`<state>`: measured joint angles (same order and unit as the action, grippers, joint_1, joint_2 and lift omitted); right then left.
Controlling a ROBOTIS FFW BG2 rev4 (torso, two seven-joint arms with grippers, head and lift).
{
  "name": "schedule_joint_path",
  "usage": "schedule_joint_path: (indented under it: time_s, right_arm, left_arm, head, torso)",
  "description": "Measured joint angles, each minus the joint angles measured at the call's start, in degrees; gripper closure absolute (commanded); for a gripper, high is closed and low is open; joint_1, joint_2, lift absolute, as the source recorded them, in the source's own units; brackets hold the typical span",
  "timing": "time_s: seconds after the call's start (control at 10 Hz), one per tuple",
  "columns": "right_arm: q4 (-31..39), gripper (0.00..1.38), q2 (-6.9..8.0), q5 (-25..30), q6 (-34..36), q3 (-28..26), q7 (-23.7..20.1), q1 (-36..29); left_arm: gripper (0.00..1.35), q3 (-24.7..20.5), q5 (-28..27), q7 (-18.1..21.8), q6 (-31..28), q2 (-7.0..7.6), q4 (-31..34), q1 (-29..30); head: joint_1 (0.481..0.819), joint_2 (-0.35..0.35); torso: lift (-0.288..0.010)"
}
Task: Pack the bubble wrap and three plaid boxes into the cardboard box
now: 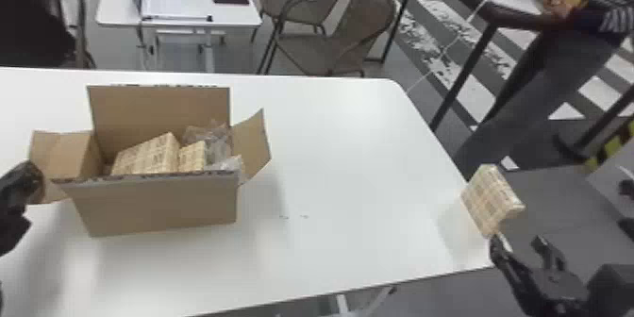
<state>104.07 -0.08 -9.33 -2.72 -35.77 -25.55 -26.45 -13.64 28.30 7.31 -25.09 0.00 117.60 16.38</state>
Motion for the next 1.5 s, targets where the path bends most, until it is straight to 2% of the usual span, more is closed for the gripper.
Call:
schedule_joint_path:
  time_s: [0.5, 0.8, 1.0, 1.2, 1.3, 1.5]
  right_arm:
    - [-5.2, 0.46, -0.26, 3.4, 0.1, 0.0, -1.5, 6.4]
    - [-7.7, 0.46, -2.01, 4.0, 0.0, 0.2, -1.5, 9.4]
    - [-9.2, 0.73, -2.11, 4.5, -0.5, 0.5, -1.5, 11.2]
    - [-10.1, 0.83, -2.11, 5.0, -0.6, 1.2, -1.4, 12.0]
    - [-10.1, 1.05, -2.07, 5.1, -0.6, 1.4, -1.3, 12.1]
    - [-9.1, 1.03, -1.65, 4.8, -0.3, 1.5, -0.3, 11.5]
  left_arm:
    - [1.21, -0.1, 0.1, 0.1, 0.4, 0.00, 0.0, 0.0]
    - [1.21, -0.2, 0.1, 0.2, 0.5, 0.00, 0.0, 0.0]
    - [1.21, -0.2, 0.1, 0.2, 0.5, 0.00, 0.0, 0.0]
    - [1.21, -0.2, 0.1, 0.2, 0.6, 0.00, -0.1, 0.0]
    - [1.21, -0.2, 0.1, 0.2, 0.7, 0.00, -0.1, 0.0]
    - [1.21, -0.2, 0.1, 0.2, 0.7, 0.00, -0.1, 0.0]
  head:
    - [0.695, -0.245]
    - [0.695, -0.248]
    - [0.695, -0.244]
    - [0.695, -0.236]
    - [0.695, -0.232]
    - [0.695, -0.233]
  torso:
    - [-0.174]
    - [-0.174]
    - [-0.174]
    - [-0.174]
    - [-0.174]
    - [-0.174]
